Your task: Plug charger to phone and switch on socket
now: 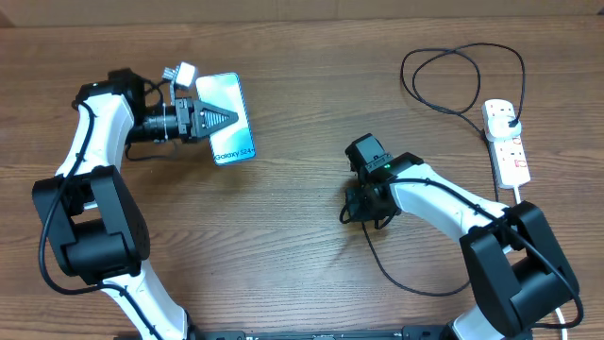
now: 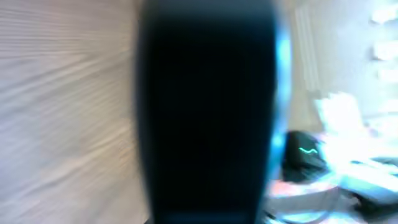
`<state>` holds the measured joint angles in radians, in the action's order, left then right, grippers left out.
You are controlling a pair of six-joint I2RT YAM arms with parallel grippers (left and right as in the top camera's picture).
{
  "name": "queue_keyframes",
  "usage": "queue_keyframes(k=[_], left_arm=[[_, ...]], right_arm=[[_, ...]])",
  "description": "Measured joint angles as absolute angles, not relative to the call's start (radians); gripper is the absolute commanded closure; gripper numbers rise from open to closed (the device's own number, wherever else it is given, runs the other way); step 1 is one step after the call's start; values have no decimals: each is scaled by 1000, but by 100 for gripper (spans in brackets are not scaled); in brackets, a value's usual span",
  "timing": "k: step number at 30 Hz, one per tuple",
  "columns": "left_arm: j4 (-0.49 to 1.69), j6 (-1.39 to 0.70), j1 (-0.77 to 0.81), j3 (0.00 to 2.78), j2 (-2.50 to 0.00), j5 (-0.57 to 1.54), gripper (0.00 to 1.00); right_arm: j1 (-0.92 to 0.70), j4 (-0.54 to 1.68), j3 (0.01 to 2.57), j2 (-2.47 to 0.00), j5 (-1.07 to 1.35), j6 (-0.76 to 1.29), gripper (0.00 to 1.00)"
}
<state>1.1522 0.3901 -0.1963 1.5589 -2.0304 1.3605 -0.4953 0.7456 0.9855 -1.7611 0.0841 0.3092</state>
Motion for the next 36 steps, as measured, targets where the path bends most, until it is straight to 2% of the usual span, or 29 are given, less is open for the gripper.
queue_keyframes(k=[3,6,8,10,14,19,25,36], left_arm=[[951,165,-188,1560,-2029,1187,96],[888,-70,-174,1559,-2029,987,96],[843,-196,-157,1557,-2029,945,96],[765,-283,-137,1557,-2029,993,96],[545,-443,-75,1558,-2029,1238,96],[506,-546,39,1559,-2029,1404,96],[452,-614,134,1559,-2020,1445,96],[386,-686,81,1559,-1843,1452,96]], right_arm=[[-464,757,986,-1715,164,275,96],[-429,756,987,-1633,281,242,96],[-409,754,987,-1588,392,214,96],[-392,751,988,-1560,542,179,96],[-373,698,989,-1556,862,112,96],[-364,489,989,-1556,1166,137,96],[-361,209,991,-1556,1268,339,96],[-361,9,992,-1556,1255,578,96]])
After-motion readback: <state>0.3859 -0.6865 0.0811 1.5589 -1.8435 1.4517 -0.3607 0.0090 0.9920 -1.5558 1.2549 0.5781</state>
